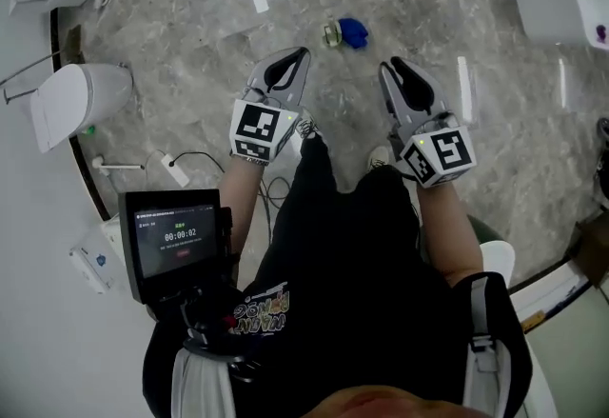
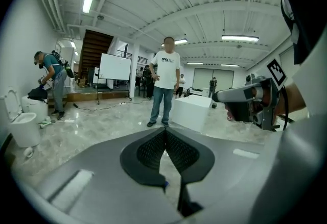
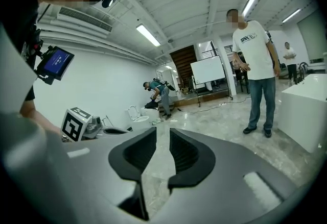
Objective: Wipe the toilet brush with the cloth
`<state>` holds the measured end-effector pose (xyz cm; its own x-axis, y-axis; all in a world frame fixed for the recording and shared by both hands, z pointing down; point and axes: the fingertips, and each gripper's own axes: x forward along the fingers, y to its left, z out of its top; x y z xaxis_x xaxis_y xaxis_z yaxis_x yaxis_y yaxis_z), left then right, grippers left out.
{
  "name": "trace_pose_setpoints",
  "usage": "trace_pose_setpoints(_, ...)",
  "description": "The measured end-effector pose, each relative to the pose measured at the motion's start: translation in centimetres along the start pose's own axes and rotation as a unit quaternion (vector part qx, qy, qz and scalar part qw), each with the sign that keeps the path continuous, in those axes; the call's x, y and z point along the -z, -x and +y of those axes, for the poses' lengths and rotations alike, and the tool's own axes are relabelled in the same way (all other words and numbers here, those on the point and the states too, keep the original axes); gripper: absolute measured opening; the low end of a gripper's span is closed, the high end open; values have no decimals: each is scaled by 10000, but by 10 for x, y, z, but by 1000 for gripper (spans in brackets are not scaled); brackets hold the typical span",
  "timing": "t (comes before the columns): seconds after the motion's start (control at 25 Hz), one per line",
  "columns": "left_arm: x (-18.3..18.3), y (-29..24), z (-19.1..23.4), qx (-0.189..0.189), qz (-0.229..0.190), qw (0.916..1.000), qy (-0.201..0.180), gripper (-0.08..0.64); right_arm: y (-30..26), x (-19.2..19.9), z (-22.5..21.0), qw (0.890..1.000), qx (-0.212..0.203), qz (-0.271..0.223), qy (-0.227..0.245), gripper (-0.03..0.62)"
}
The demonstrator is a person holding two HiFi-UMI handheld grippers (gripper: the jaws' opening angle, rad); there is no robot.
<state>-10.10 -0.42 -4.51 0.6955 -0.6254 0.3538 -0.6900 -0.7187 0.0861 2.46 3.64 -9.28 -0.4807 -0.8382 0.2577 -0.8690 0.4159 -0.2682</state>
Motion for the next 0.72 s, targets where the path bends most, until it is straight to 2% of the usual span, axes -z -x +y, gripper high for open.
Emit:
trace_pose_setpoints(0.12, 17, -17, 26, 165, 77, 9998, 91, 23, -24, 8, 2, 9999, 54, 136, 84, 87)
trace_pose_setpoints(0.24, 38, -39, 37, 370, 221, 9989, 189, 77, -38, 26, -7, 9993, 117, 348, 41, 91)
trace_pose_setpoints(0.36, 71, -71, 44, 428, 450, 9978, 226, 74, -50, 50, -24, 9985, 125, 527, 21, 92)
trace_pose_setpoints(0.56, 116, -126, 59, 105, 634, 9977, 195, 72, -69, 94, -62, 9973, -107, 724, 85, 94)
trace_pose_setpoints(0.72, 136, -141, 61, -227, 589, 9959, 655, 81, -89, 130, -92, 9958, -406, 812, -95, 100)
